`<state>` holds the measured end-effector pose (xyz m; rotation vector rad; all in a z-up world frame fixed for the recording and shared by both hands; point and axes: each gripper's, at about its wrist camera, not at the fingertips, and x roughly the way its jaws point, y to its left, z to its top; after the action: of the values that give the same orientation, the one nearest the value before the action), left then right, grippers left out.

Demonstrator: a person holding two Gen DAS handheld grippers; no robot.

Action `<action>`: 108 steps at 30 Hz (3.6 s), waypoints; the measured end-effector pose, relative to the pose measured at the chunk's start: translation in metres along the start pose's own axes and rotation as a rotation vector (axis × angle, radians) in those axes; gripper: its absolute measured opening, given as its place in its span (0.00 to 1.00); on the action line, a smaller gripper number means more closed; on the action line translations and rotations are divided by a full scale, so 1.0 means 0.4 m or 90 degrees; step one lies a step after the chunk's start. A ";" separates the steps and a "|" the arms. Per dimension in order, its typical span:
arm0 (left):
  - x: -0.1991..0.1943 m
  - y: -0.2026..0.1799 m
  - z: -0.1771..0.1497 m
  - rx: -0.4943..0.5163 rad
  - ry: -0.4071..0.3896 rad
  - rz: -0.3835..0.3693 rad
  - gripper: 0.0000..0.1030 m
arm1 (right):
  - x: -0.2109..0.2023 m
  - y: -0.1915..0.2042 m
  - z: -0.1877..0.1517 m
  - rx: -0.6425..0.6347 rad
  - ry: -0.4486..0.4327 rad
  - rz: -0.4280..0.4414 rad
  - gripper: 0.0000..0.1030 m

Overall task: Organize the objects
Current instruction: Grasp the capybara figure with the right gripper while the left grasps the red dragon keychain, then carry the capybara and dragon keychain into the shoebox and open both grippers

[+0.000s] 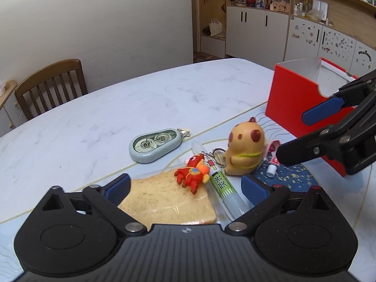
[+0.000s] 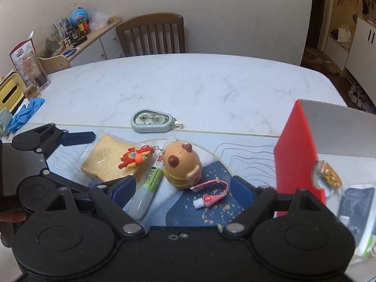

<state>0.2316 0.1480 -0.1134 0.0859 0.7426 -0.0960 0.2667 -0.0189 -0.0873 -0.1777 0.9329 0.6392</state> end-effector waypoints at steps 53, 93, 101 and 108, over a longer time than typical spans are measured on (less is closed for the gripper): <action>-0.012 0.027 0.058 -0.116 0.041 -0.066 0.36 | -0.094 -0.002 0.023 0.065 -0.028 0.023 0.41; -0.158 -0.437 0.297 -0.026 -0.017 -0.160 0.37 | -0.437 -0.521 -0.101 0.164 -0.087 -0.022 0.41; -0.072 -0.555 0.341 0.009 0.006 -0.156 0.37 | -0.394 -0.607 -0.083 0.165 -0.082 -0.040 0.41; 0.026 -0.614 0.352 0.032 0.045 -0.113 0.37 | -0.334 -0.665 -0.061 0.158 -0.071 -0.046 0.41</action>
<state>0.3045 -0.1119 -0.0280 0.0706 0.8183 -0.2823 0.3478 -0.3003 -0.0293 0.0459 0.8859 0.4576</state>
